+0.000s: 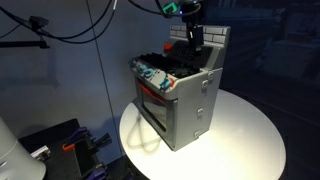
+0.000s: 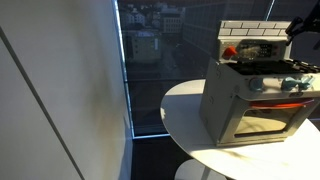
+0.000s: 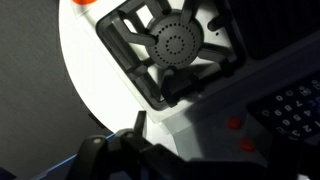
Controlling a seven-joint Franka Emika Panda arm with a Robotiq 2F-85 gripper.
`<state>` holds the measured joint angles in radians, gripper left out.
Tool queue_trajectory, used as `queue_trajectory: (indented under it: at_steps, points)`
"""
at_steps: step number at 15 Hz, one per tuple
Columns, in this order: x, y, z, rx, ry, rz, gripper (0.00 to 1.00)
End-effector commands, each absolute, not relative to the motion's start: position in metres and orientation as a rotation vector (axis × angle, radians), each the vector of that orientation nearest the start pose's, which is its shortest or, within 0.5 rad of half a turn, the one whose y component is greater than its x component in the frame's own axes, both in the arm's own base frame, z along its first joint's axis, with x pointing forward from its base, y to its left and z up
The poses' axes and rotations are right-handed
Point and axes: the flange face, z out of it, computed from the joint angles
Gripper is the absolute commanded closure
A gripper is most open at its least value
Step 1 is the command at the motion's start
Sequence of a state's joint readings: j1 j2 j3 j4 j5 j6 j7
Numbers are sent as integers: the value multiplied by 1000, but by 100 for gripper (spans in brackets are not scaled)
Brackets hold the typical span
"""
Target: Push the top right button on the toy stove
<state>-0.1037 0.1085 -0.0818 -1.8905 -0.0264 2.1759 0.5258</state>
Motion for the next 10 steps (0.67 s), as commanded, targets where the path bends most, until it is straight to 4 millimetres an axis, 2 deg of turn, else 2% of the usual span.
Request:
queue_trajectory:
  at_steps: [1,10]
  points:
    - [593,-115,461,-2922,1052,-308,0]
    - [593,-118,448,-2913,1054,-348,0]
